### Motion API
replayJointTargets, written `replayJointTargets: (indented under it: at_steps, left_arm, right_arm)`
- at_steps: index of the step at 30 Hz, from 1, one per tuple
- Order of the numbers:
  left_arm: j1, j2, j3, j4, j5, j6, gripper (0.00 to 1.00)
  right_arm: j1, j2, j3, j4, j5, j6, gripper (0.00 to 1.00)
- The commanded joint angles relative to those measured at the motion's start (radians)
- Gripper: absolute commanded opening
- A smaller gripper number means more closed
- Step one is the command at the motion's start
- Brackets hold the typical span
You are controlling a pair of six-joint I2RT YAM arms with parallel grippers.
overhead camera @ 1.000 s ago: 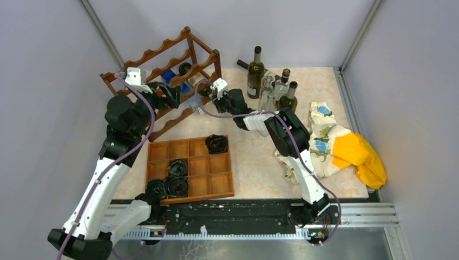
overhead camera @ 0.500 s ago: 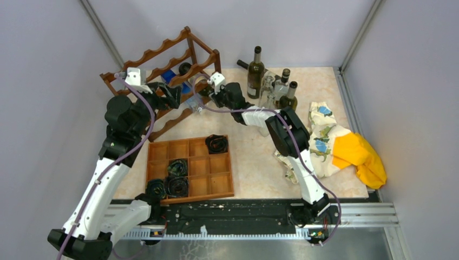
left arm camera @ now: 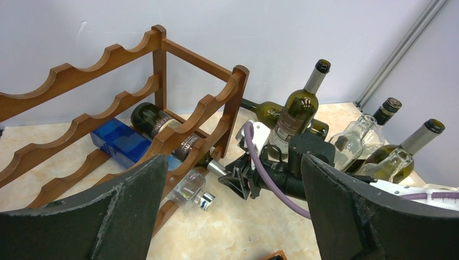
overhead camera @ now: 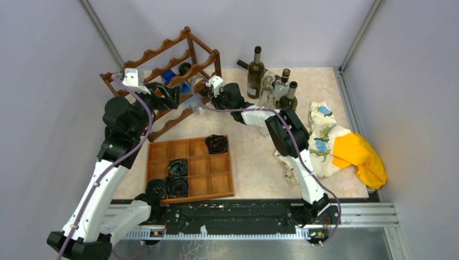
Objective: Put the wine bottle on the wine rack
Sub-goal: Place the wine bottle in the wine rack.
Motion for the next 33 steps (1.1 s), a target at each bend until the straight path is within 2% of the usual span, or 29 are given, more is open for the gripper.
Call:
replayJointTargets:
  at_steps: [1, 10, 20, 33]
  left_arm:
    - [0.006, -0.012, -0.004, 0.008, 0.007, -0.008, 0.98]
    - [0.006, -0.022, -0.013, 0.005, 0.010, -0.028, 0.98]
    - [0.007, -0.031, -0.024, 0.014, 0.005, -0.048, 0.98]
    - [0.007, -0.027, -0.024, 0.024, 0.013, -0.066, 0.98]
  right_arm:
    - [0.004, -0.039, 0.014, -0.064, -0.020, -0.031, 0.37]
    - [-0.002, 0.039, 0.144, -0.207, 0.004, -0.059, 0.36]
    - [-0.008, 0.029, 0.123, -0.201, 0.014, -0.090, 0.44]
    - [-0.020, 0.063, 0.139, -0.231, 0.017, -0.126, 0.37]
